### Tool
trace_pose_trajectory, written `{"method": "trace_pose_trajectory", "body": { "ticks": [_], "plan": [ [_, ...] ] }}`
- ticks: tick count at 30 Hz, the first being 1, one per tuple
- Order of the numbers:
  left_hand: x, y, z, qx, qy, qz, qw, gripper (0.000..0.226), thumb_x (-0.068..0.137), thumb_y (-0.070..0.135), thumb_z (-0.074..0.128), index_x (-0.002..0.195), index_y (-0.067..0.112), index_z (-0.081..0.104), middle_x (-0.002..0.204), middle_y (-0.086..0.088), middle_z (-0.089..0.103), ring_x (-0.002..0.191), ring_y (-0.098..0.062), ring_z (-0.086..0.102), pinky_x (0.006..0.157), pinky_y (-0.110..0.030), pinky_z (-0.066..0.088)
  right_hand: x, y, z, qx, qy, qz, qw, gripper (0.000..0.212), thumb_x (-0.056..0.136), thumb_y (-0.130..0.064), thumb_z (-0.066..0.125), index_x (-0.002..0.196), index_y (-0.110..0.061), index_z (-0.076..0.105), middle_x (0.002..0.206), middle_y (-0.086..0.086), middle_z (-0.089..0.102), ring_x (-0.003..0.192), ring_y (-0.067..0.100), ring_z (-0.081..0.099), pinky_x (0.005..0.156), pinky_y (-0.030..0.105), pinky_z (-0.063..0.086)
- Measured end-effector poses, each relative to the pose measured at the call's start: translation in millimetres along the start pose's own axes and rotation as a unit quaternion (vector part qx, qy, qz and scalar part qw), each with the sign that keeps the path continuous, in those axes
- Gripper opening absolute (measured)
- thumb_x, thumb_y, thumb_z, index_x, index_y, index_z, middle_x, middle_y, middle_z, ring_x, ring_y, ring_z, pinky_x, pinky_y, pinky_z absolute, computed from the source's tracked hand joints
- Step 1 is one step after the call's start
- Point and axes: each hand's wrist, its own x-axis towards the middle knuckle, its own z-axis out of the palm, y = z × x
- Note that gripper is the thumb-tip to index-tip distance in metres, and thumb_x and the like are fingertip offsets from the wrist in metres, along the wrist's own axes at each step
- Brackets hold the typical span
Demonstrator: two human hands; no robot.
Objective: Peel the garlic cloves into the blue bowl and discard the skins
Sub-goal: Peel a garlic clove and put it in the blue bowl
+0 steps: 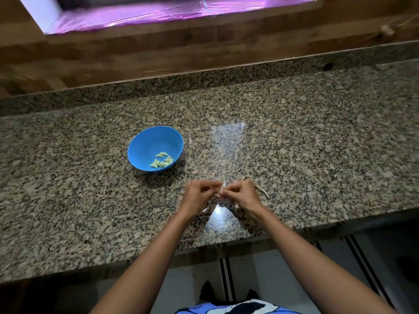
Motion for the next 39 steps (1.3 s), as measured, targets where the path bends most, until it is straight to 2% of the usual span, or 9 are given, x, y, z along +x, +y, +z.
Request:
{"method": "trace_pose_trajectory", "body": {
  "ticks": [6, 13, 17, 21, 26, 29, 33, 36, 39],
  "plan": [
    [-0.2, -0.5, 1.2, -0.158, 0.023, -0.029, 0.987, 0.024, 0.079, -0.004, 0.068, 0.101, 0.006, 0.065, 0.087, -0.014, 0.072, 0.079, -0.021, 0.070, 0.069, -0.027, 0.057, -5.2, -8.6, 1.3, 0.146, -0.034, 0.027, 0.988, 0.014, 0.085, -0.005, 0.063, 0.094, 0.004, 0.069, 0.073, 0.012, 0.067, 0.047, 0.004, 0.057, 0.045, 0.013, 0.043],
    [-5.1, -4.4, 2.8, -0.279, 0.054, -0.083, 0.955, 0.037, 0.077, 0.005, 0.073, 0.111, 0.008, 0.059, 0.097, -0.018, 0.071, 0.086, -0.028, 0.070, 0.072, -0.028, 0.057, -2.5, -5.2, 1.1, 0.249, -0.061, 0.124, 0.959, 0.016, 0.087, -0.013, 0.061, 0.096, -0.004, 0.070, 0.081, 0.006, 0.072, 0.049, 0.009, 0.055, 0.040, 0.016, 0.035],
    [-5.0, -12.9, 0.1, -0.321, 0.094, -0.117, 0.935, 0.040, 0.076, -0.003, 0.071, 0.113, 0.005, 0.059, 0.096, -0.019, 0.070, 0.087, -0.028, 0.070, 0.075, -0.032, 0.059, -3.4, -8.5, 6.8, 0.220, 0.021, 0.146, 0.964, 0.015, 0.088, -0.011, 0.060, 0.091, 0.003, 0.067, 0.073, 0.010, 0.067, 0.043, 0.009, 0.055, 0.037, 0.016, 0.038],
    [-4.4, -26.7, -2.7, -0.187, 0.152, -0.099, 0.966, 0.040, 0.078, -0.003, 0.070, 0.115, 0.009, 0.059, 0.088, -0.010, 0.072, 0.081, -0.021, 0.071, 0.075, -0.035, 0.059, -5.1, -2.7, 12.2, 0.092, 0.088, 0.113, 0.985, 0.017, 0.082, -0.021, 0.070, 0.074, -0.005, 0.069, 0.066, 0.006, 0.068, 0.042, 0.006, 0.054, 0.041, 0.017, 0.041],
    [-8.3, -38.4, -24.3, 0.022, 0.290, -0.054, 0.955, 0.034, 0.084, 0.009, 0.069, 0.117, 0.014, 0.063, 0.096, 0.001, 0.072, 0.078, -0.002, 0.065, 0.061, -0.005, 0.048, -5.3, 2.1, 11.9, 0.000, 0.147, 0.090, 0.985, 0.014, 0.090, -0.019, 0.059, 0.079, -0.015, 0.067, 0.073, 0.001, 0.067, 0.058, 0.014, 0.056, 0.055, 0.025, 0.047],
    [-6.2, -45.2, -33.7, 0.044, 0.276, -0.058, 0.958, 0.028, 0.088, 0.014, 0.064, 0.117, 0.014, 0.065, 0.107, -0.002, 0.070, 0.091, -0.008, 0.065, 0.078, -0.018, 0.052, -7.6, 2.1, 10.0, 0.034, 0.155, 0.101, 0.982, 0.016, 0.092, -0.015, 0.055, 0.079, -0.017, 0.065, 0.076, 0.004, 0.067, 0.059, 0.015, 0.056, 0.061, 0.032, 0.051],
    [-9.3, -40.0, -35.3, 0.005, 0.320, -0.049, 0.946, 0.027, 0.089, 0.012, 0.063, 0.116, 0.009, 0.065, 0.105, 0.001, 0.068, 0.086, -0.004, 0.062, 0.066, -0.004, 0.046, -5.9, 3.3, 10.0, 0.024, 0.190, 0.107, 0.976, 0.015, 0.092, -0.010, 0.053, 0.100, -0.011, 0.066, 0.084, 0.005, 0.069, 0.061, 0.012, 0.058, 0.055, 0.026, 0.051],
    [-13.8, -25.4, -19.7, -0.009, 0.302, -0.013, 0.953, 0.018, 0.085, 0.014, 0.068, 0.102, 0.011, 0.069, 0.092, 0.000, 0.071, 0.076, -0.004, 0.065, 0.062, -0.009, 0.050, -8.7, -2.9, 12.2, 0.137, 0.185, 0.106, 0.967, 0.019, 0.094, -0.010, 0.051, 0.107, -0.005, 0.063, 0.084, 0.008, 0.067, 0.065, 0.014, 0.060, 0.054, 0.020, 0.051],
    [-16.5, -11.8, 15.9, 0.068, 0.198, 0.036, 0.977, 0.012, 0.083, 0.020, 0.068, 0.095, 0.018, 0.070, 0.090, 0.005, 0.069, 0.082, -0.009, 0.063, 0.070, -0.020, 0.052, -14.4, -14.5, 20.1, 0.349, 0.066, 0.176, 0.918, 0.027, 0.097, -0.020, 0.045, 0.105, 0.001, 0.060, 0.092, 0.014, 0.067, 0.079, 0.020, 0.066, 0.067, 0.024, 0.056]
  ]
}}
